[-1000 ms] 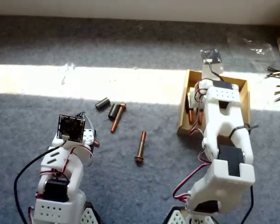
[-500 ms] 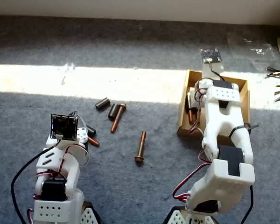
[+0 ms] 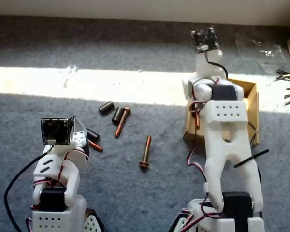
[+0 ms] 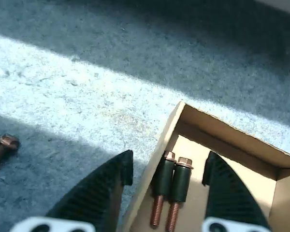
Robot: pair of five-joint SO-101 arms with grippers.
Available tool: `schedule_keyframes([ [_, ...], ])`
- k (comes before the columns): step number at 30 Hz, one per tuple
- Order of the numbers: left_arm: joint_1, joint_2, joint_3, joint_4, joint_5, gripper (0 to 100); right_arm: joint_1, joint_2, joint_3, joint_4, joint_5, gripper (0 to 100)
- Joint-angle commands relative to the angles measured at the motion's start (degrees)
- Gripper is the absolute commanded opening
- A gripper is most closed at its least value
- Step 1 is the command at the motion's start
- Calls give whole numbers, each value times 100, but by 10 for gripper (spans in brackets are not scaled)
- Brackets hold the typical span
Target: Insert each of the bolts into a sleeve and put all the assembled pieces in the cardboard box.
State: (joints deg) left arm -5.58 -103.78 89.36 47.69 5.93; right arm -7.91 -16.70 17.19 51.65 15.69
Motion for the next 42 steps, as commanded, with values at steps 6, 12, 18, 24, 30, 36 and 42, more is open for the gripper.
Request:
schedule_keyframes([
  [6, -286, -101, -576, 378, 176, 7, -1349, -1393, 655, 22, 9, 213],
  [12, -725, -101, -989, 1046, 141, 7, -2053, -1912, 1068, 22, 0, 213],
  [18, -2088, -101, -980, 1037, 176, 7, -2448, -1974, 1411, -4, 0, 213],
  [24, -2519, -101, -980, 1037, 176, 7, -2835, -1974, 1807, -673, 35, 133],
  [30, -2826, -101, -971, 1037, 176, 7, -3248, -1640, 1912, -971, 44, 137],
  [36, -3073, -101, -963, 1064, 176, 7, -3609, -418, 927, -497, 220, 156],
  [42, -3046, -101, -752, 1029, 176, 7, -3881, 963, -576, 251, 633, 156],
])
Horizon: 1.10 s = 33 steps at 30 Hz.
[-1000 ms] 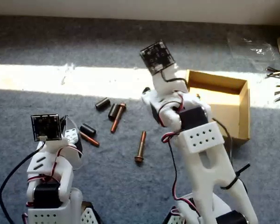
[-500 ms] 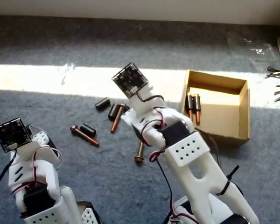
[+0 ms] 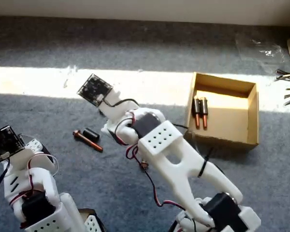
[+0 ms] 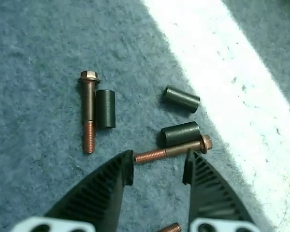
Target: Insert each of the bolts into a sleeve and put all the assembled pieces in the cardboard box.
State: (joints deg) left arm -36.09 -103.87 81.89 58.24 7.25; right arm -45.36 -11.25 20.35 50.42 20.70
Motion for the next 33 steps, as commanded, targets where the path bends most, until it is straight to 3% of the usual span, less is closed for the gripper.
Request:
schedule_keyframes([
  [1, 13, -92, 4, -26, 44, 7, -163, 629, -1156, 541, 141, 156],
  [11, 22, -92, 145, -62, 44, 7, -356, 2756, -3705, 2053, 114, 156],
  [16, 22, -92, 602, -695, 44, 8, -382, 3477, -4673, 2369, 105, 156],
  [24, 22, -92, 822, -1029, 35, 10, -514, 4207, -5314, 2387, -448, 156],
  [33, 22, -92, 831, -1020, 26, 10, -752, 4752, -5429, 2281, -457, 156],
])
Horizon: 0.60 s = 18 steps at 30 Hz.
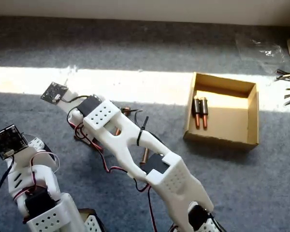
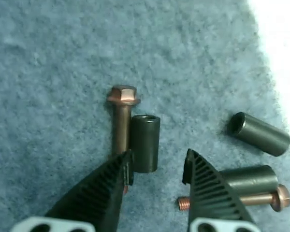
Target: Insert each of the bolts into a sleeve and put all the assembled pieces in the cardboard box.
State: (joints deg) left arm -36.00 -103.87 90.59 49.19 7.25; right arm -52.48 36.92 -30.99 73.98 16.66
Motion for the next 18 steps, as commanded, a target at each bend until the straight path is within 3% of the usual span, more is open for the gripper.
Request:
schedule_keyframes([
  [1, 13, -92, -40, -105, 26, 10, -31, -31, -295, -84, -53, 156],
  [18, 259, -92, -40, -105, 18, 11, -110, 338, -286, -365, 193, 156],
])
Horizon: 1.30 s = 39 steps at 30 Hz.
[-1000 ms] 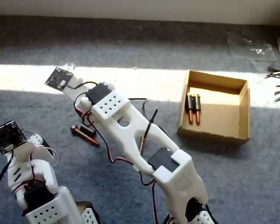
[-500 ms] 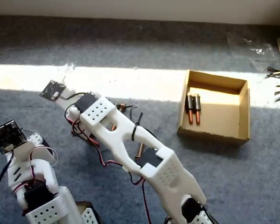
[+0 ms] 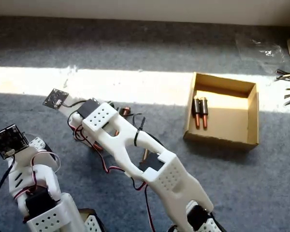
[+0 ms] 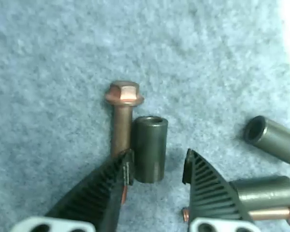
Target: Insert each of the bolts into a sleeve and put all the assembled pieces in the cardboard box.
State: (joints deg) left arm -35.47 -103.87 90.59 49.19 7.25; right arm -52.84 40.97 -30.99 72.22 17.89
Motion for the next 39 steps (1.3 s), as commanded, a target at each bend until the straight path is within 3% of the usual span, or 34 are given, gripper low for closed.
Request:
schedule_keyframes([
  [1, 207, -92, -40, -105, 18, 11, -75, -66, -286, -224, 70, 156],
  [39, 198, -92, -40, -105, 9, 11, 22, 505, -127, -505, 105, 94],
])
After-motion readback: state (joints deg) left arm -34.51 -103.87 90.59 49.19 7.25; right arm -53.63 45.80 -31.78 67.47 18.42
